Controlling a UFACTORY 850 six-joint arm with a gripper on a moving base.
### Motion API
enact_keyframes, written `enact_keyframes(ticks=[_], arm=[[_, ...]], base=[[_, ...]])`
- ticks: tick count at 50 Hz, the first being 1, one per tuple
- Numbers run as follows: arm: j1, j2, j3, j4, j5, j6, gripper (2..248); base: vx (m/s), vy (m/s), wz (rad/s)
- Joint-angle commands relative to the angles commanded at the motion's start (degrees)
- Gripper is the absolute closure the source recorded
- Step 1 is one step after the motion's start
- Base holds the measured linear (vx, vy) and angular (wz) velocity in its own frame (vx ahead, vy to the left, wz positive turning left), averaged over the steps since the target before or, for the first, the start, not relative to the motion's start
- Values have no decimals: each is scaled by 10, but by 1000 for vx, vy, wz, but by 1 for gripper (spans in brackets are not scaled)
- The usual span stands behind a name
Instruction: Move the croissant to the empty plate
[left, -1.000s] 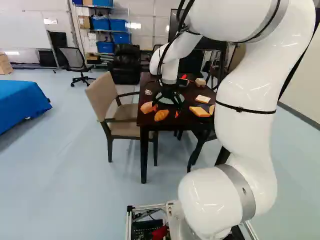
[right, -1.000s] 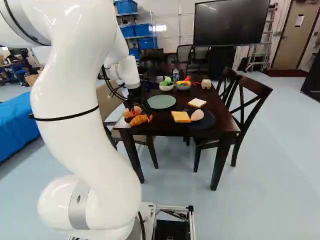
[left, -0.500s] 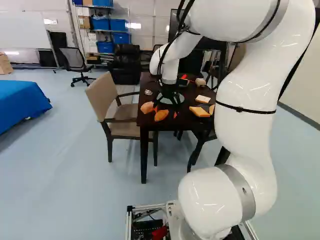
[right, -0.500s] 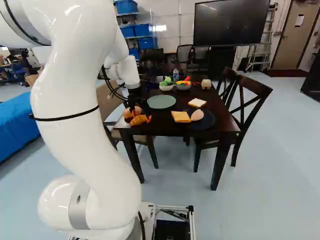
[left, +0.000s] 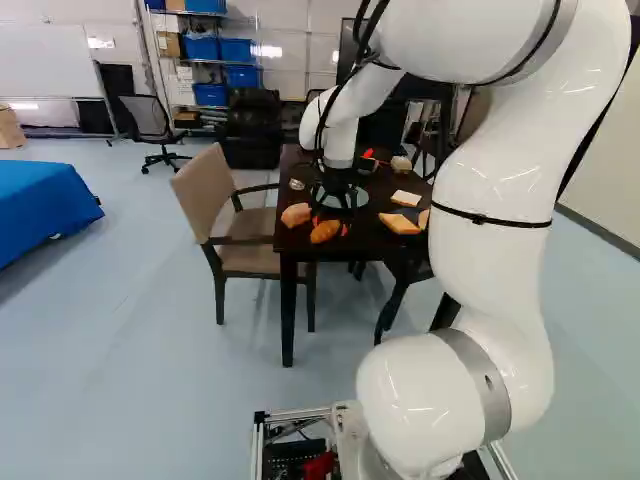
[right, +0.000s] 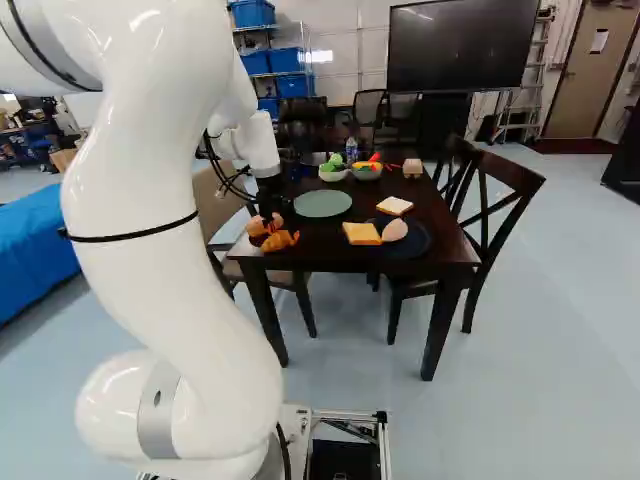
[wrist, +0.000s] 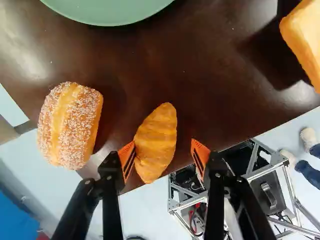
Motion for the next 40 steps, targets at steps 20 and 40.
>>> enact_keyframes(ticks=[20, 40], arm=[[0, 0, 0, 0, 0, 0, 123], [0, 0, 0, 0, 0, 0, 133]], base=[[0, 0, 0], [0, 0, 0]])
